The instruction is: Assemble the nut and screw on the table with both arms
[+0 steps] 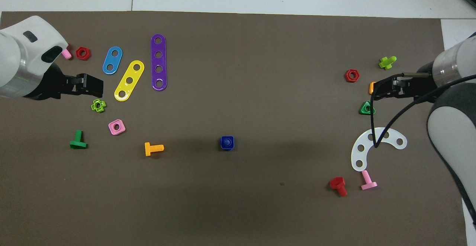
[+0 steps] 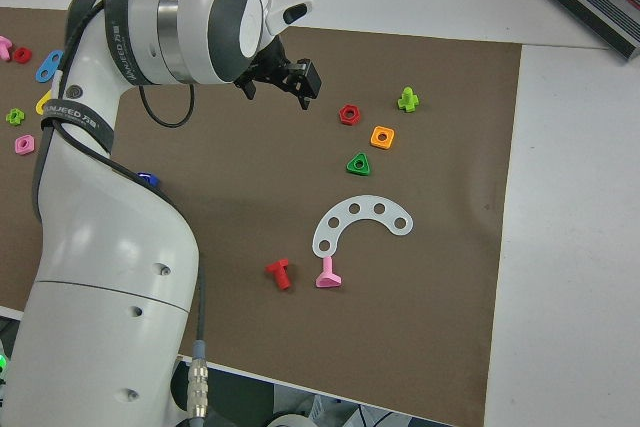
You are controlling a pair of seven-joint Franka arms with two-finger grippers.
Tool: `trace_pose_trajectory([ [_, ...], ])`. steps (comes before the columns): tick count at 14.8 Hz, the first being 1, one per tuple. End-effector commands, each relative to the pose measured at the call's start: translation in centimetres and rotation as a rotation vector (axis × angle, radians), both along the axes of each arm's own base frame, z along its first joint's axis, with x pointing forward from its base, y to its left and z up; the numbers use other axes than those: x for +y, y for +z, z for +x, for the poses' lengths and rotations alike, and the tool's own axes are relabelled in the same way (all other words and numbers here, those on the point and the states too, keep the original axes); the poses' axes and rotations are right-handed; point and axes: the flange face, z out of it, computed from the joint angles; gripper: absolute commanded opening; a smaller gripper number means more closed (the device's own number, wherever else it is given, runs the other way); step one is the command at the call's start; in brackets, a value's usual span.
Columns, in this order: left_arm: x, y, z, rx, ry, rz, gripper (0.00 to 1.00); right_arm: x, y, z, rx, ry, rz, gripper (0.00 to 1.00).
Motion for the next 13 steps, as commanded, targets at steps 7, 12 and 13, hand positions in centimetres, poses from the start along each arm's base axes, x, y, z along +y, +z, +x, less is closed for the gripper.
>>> trace_pose_trajectory([
  [7, 4.6, 1.2, -0.7, -0.002, 0.067, -0.013, 1.0, 0.1, 0.1, -0.8, 0.01, 0.026, 0.028, 1.0],
  [12, 4.5, 1.5, -0.8, -0.008, 0.067, -0.013, 1.0, 0.1, 0.2, -0.8, 0.009, 0.026, 0.028, 1.0],
  [13, 4.3, 1.5, -0.9, -0.008, 0.062, -0.013, 1.0, 0.1, 0.2, -0.8, 0.009, 0.026, 0.028, 1.0],
])
